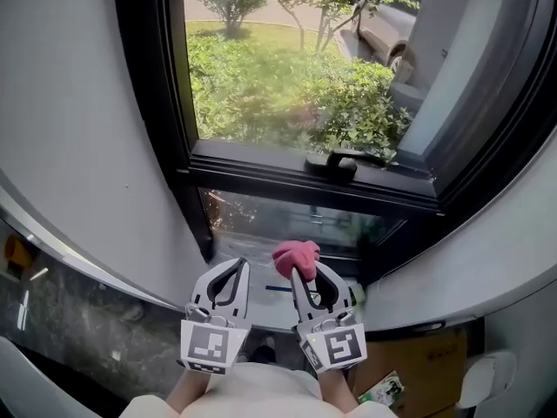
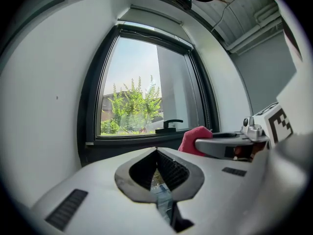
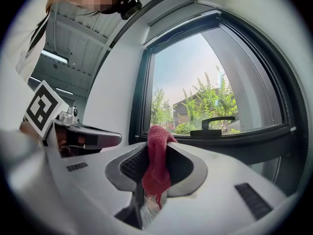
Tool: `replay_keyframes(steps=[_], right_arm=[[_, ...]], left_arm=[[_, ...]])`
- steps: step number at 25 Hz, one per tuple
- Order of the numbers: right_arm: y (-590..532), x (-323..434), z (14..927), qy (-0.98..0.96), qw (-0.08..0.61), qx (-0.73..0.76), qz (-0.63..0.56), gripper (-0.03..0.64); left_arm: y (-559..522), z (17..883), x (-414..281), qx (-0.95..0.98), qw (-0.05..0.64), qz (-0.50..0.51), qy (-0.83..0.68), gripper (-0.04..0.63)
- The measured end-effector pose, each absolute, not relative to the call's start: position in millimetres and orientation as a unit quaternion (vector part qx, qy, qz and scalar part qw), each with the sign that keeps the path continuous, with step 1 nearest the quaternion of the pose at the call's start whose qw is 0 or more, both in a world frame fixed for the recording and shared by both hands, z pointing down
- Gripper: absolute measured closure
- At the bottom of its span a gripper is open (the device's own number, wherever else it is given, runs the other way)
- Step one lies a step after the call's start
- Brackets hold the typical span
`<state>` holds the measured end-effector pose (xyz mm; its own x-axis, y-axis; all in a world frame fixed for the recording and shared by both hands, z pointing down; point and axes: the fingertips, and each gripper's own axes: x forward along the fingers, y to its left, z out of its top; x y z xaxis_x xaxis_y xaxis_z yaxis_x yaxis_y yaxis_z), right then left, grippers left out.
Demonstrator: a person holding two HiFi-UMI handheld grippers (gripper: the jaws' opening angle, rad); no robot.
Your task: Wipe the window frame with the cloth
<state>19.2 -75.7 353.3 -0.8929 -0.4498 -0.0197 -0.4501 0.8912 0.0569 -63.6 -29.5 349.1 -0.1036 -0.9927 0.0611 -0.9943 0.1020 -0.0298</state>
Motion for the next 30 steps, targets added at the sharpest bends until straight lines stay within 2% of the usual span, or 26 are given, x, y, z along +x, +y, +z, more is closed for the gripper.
replay_keyframes(steps=[17, 30], right_arm=[[-119.4, 15.4, 354.9, 0.979, 0.006, -0.199, 0.037, 0.517], [-114.5, -43.1, 320.4, 0.985, 0.035, -0.162, 0.043, 0.517]], left_arm=[[-67.4, 352.8, -71.1, 0.641, 0.009, 0.029, -0.767, 0.588], [-67.0, 329.0, -110.7, 0.639, -0.005, 0.029, -0.769, 0.588]])
